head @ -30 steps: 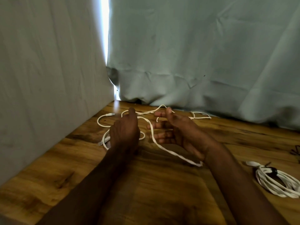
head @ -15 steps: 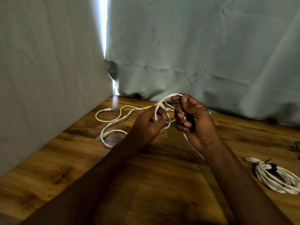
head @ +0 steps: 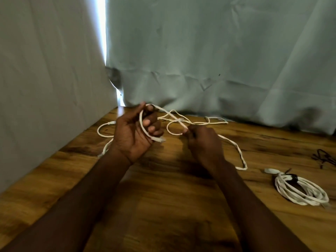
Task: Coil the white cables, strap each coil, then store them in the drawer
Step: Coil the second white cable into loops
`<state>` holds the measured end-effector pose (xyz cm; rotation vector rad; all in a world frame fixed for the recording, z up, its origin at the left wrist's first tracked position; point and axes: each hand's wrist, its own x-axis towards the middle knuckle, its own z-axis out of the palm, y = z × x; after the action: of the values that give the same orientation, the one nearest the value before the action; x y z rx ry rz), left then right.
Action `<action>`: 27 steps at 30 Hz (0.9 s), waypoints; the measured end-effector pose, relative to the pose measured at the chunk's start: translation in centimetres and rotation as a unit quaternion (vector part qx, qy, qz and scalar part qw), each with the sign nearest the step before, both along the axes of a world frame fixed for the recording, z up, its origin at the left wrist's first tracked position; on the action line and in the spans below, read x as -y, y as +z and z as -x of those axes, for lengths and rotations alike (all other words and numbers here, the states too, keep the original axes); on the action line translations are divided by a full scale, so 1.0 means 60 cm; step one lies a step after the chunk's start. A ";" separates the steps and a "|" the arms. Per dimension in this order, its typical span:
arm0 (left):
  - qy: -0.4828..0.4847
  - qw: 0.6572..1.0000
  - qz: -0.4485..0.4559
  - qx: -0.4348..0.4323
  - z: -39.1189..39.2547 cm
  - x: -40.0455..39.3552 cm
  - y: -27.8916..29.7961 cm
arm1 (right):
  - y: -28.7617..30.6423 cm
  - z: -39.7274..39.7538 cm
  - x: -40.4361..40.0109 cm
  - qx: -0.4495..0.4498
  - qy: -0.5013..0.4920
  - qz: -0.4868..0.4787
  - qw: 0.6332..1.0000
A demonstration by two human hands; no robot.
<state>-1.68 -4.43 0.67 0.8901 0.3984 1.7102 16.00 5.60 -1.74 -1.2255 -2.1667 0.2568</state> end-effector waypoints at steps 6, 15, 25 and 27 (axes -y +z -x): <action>0.191 0.974 0.122 -0.009 0.032 -0.011 -0.007 | -0.007 0.043 0.056 0.189 0.110 -0.024 0.976; 0.314 0.925 0.120 -0.175 0.004 -0.021 -0.015 | 0.010 0.036 0.071 0.098 0.150 -0.095 0.979; 0.343 0.923 0.080 -0.156 0.007 -0.012 -0.007 | 0.021 0.034 0.082 0.091 0.076 -0.128 0.985; 0.358 0.916 0.075 -0.168 0.005 -0.011 -0.007 | 0.020 0.038 0.084 0.068 0.058 -0.106 0.990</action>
<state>-1.97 -3.76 0.26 0.9928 1.1886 2.1394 13.70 0.56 -0.54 -1.0263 -2.3178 -0.0104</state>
